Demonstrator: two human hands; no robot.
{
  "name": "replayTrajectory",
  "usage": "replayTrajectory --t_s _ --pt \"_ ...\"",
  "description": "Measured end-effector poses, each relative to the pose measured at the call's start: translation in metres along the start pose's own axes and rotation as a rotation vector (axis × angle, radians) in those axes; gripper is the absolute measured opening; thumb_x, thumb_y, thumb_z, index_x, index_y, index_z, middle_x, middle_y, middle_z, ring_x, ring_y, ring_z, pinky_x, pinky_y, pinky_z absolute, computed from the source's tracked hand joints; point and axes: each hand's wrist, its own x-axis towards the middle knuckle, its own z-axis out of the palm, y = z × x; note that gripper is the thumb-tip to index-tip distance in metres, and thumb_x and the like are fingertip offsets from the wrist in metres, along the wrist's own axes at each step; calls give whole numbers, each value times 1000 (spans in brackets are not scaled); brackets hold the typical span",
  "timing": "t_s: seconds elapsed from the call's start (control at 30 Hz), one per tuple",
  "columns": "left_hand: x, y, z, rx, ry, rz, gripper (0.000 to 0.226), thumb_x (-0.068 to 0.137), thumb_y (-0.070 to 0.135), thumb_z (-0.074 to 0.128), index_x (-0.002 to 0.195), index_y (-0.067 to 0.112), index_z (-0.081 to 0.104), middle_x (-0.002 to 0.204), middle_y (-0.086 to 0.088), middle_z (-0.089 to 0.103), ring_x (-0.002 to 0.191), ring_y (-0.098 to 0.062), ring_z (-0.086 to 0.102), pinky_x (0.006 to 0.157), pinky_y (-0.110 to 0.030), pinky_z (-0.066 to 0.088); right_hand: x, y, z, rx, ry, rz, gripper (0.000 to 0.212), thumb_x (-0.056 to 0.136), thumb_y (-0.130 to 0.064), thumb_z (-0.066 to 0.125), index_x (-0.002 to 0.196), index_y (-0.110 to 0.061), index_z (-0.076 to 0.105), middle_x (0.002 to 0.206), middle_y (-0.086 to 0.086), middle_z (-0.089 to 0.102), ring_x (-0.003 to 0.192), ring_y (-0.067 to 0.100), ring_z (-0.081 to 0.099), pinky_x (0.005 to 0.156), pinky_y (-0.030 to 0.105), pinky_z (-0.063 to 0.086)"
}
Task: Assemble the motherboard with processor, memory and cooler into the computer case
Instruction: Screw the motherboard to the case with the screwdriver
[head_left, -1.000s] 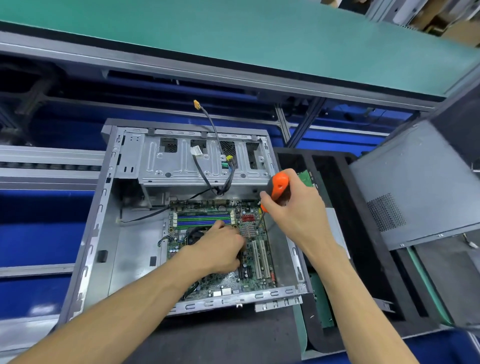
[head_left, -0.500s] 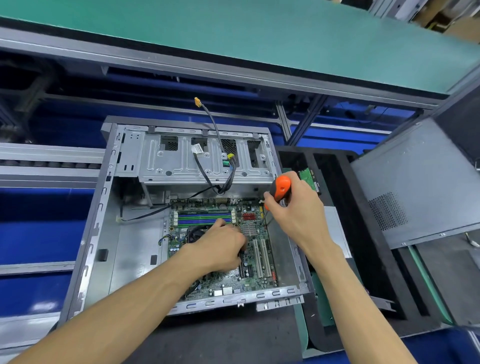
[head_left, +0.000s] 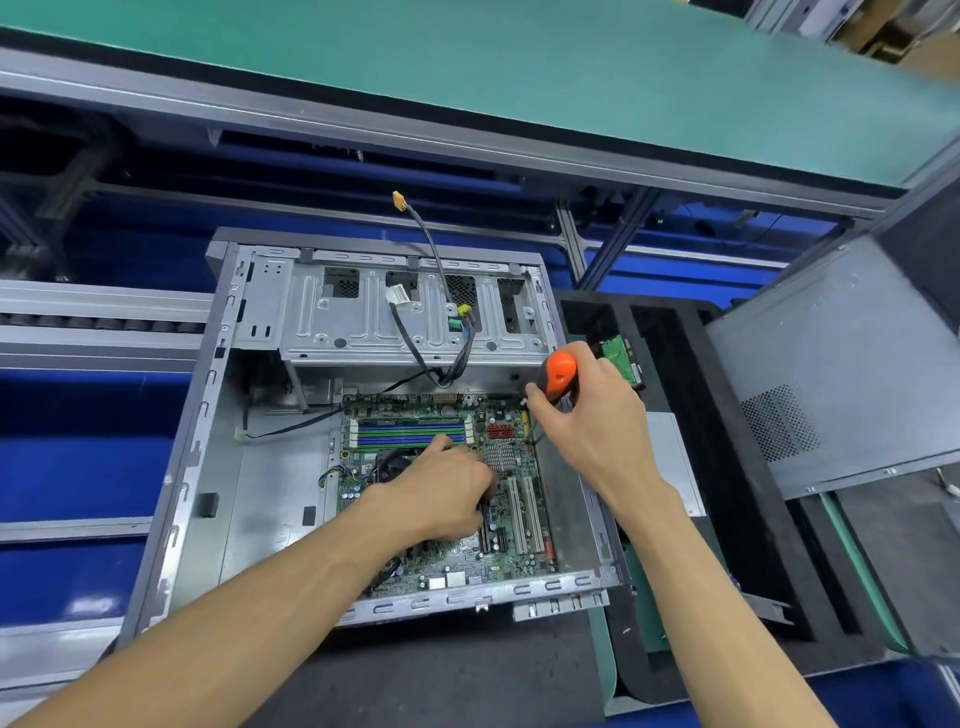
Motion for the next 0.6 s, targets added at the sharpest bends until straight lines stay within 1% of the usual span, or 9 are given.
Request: replayTrajectory --t_s 0.1,0.33,0.47,0.6 --pt "0 1 -1 -16 -1 2 28 88 28 64 114 20 67 106 -1 63 107 -19 53 107 -41 27 1 0 1 -19 -1 -4 29 89 -50 63 96 -33 41 77 -2 49 67 14 49 57 29 35" --pt "-1 0 -2 -37 -8 0 28 87 27 65 114 21 67 107 -1 63 108 -20 53 107 -42 27 0 -1 3 -48 3 -20 32 89 -51 63 95 -38 36 77 -5 49 65 11 47 53 23 30" --pt "-1 1 -2 -26 -11 -1 25 87 27 65 111 19 67 106 -2 64 107 -20 54 107 -43 27 0 -2 3 -46 0 -18 32 89 -50 64 94 -35 36 77 -3 49 67 15 48 52 24 29" --pt "-1 1 -3 -33 -8 2 24 88 28 65 110 18 68 104 -2 64 106 -20 55 108 -42 27 0 -3 3 -58 -6 -8 31 89 -50 65 97 -30 43 79 -1 52 70 18 51 56 31 33"
